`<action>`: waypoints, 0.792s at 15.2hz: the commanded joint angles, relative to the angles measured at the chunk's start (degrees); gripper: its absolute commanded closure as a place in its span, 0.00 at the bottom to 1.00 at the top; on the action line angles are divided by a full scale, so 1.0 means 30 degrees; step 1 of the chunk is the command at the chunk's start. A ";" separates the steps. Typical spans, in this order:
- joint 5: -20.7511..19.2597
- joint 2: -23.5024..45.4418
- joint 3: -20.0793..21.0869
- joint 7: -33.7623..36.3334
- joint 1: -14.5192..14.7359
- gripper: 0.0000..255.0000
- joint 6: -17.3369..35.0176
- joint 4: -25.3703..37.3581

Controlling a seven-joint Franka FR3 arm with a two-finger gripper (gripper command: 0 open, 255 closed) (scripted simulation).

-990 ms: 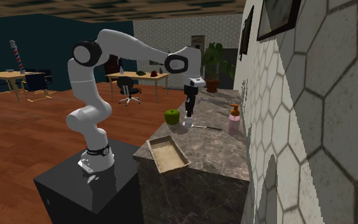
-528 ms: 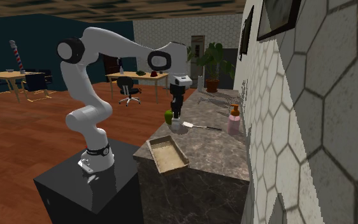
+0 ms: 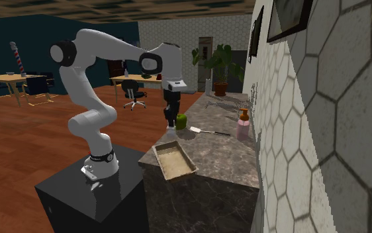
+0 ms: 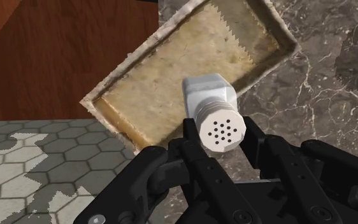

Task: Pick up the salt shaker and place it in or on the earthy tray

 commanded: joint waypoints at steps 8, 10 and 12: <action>0.0050 0.0350 0.0104 -0.0073 0.0021 1.00 0.2399 -0.2051; 0.0057 0.0495 0.0141 -0.0069 0.0026 1.00 0.2940 -0.2448; 0.0061 0.0659 0.0179 -0.0062 0.0030 1.00 0.3486 -0.2831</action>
